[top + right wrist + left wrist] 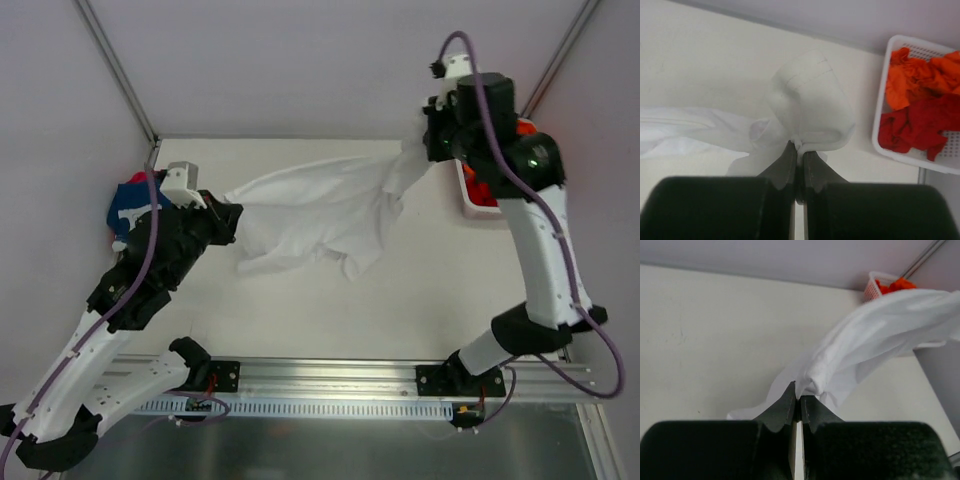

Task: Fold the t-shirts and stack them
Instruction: Flatten the tshirt out

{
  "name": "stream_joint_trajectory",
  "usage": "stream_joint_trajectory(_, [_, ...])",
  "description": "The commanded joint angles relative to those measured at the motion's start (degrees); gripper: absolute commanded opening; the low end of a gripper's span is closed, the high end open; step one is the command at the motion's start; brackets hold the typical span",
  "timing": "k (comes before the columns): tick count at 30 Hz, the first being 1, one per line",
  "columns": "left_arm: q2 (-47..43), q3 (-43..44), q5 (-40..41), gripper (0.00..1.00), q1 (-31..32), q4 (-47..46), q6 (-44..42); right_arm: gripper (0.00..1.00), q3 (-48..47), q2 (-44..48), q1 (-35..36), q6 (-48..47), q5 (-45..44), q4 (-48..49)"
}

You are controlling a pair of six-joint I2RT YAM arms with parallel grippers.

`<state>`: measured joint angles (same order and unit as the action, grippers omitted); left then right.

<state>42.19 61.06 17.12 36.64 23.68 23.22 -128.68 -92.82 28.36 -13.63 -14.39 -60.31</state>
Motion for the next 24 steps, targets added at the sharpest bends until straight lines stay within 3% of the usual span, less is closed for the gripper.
stream_joint_trajectory(1, [-2.73,4.94,2.47,0.0,-0.35,1.89,-3.27,0.0,-0.08,9.12,-0.23,-2.54,-3.71,-7.54])
stream_joint_trajectory(8, [-7.65,11.62,7.84,0.0,-0.43,8.22,-6.09,0.0,8.79,26.18,-0.15,-2.02,-3.9,-4.11])
stream_joint_trajectory(15, [-13.19,16.98,5.12,0.0,-0.43,14.98,-4.15,0.0,12.75,39.09,-0.15,1.58,8.5,-4.37])
stream_joint_trajectory(24, [-10.56,23.14,2.47,0.0,-0.43,19.65,-3.71,0.01,7.57,39.65,-0.15,2.2,8.24,-6.92])
